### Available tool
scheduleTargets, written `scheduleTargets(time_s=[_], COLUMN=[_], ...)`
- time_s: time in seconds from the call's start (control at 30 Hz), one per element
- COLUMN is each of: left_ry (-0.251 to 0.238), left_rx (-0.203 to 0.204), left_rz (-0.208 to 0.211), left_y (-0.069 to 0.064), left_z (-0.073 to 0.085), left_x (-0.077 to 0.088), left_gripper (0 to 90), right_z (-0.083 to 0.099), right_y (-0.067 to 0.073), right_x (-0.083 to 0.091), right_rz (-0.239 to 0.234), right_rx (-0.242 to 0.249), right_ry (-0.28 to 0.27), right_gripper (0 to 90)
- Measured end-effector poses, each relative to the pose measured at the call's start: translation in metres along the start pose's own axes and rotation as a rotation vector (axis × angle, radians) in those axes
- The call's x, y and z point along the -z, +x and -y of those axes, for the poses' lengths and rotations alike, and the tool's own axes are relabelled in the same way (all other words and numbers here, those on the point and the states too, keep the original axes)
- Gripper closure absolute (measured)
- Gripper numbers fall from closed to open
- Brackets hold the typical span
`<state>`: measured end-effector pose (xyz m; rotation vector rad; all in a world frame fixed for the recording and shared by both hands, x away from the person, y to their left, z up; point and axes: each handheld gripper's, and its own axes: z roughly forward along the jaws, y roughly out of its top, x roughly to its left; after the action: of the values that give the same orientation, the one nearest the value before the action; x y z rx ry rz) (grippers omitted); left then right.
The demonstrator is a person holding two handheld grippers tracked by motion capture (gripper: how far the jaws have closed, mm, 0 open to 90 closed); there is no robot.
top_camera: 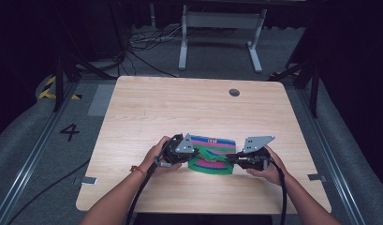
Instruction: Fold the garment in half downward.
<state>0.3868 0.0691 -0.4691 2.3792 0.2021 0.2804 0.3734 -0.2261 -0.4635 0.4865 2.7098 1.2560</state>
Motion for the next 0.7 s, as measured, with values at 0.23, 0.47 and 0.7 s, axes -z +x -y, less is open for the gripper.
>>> scheduleTargets(time_s=[0.23, 0.47, 0.7], left_ry=[0.034, 0.038, -0.001], left_rx=[-0.012, -0.019, 0.001], left_rz=[0.032, 0.074, 0.103], left_y=[-0.009, -0.01, -0.012], left_z=[0.01, 0.018, 0.028], left_x=[-0.006, -0.004, -0.005], left_gripper=[85.4, 84.2, 77.0], right_z=[0.008, 0.018, 0.024], right_y=[0.013, 0.026, 0.03], right_x=[-0.006, -0.01, -0.014], right_rz=[-0.017, -0.022, 0.003], right_rx=[0.024, 0.041, 0.042], right_ry=[0.056, 0.1, 0.099], right_gripper=[82.6, 79.0, 77.2])
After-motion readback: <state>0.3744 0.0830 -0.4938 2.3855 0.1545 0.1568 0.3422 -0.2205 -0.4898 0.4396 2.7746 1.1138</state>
